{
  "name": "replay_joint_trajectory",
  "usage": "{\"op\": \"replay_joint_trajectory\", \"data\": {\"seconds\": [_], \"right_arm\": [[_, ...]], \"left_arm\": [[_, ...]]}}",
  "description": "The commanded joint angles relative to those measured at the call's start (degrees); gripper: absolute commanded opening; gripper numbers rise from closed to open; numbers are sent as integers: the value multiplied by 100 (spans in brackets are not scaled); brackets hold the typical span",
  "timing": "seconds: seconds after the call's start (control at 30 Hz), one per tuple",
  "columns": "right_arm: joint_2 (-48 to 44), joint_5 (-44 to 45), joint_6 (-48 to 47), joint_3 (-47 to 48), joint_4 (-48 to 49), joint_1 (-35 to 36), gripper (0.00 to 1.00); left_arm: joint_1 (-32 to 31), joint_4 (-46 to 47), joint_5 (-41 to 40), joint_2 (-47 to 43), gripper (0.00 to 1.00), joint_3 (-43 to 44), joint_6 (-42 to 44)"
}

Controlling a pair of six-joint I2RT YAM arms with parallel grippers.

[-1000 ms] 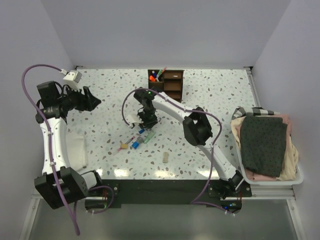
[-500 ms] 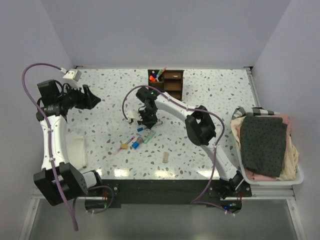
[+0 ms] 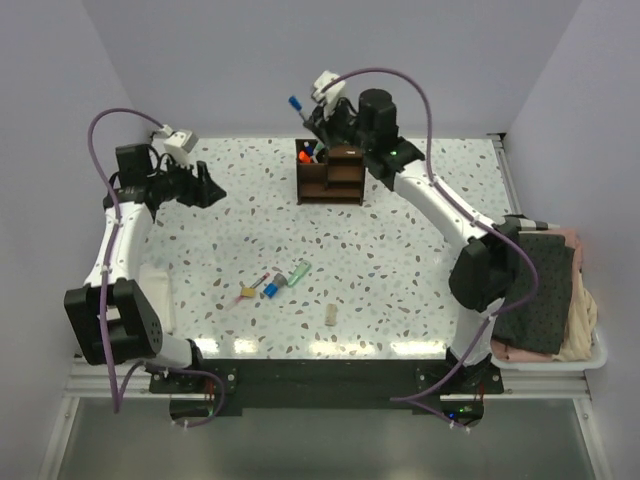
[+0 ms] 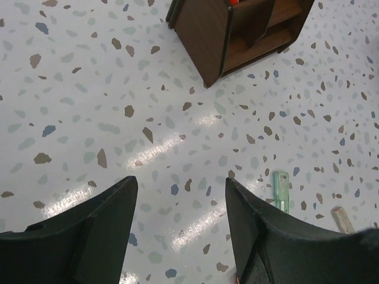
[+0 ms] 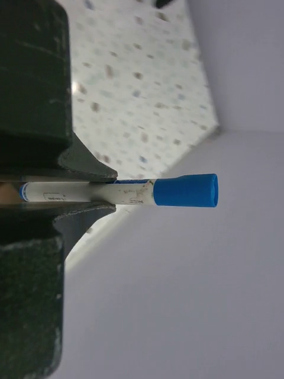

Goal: Sort the stationery into containers
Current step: Pick up the pen from the center of the board, then place the pen in the storage box.

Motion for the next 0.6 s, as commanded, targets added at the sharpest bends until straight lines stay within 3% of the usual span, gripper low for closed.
{"op": "replay_joint_trajectory", "data": {"seconds": [0.0, 0.23, 0.57], "right_arm": [[176, 996, 949, -708, 3092, 75, 0], [818, 1613, 1746, -480, 4051, -31, 0], [1337, 1367, 1942, -524, 4088, -198, 0]], "left_arm": [[-263, 151, 114, 384, 66, 588, 284], [-351, -113, 35, 807, 66, 1195, 275], [-386, -404, -316, 1264, 66, 1617, 565]]}}
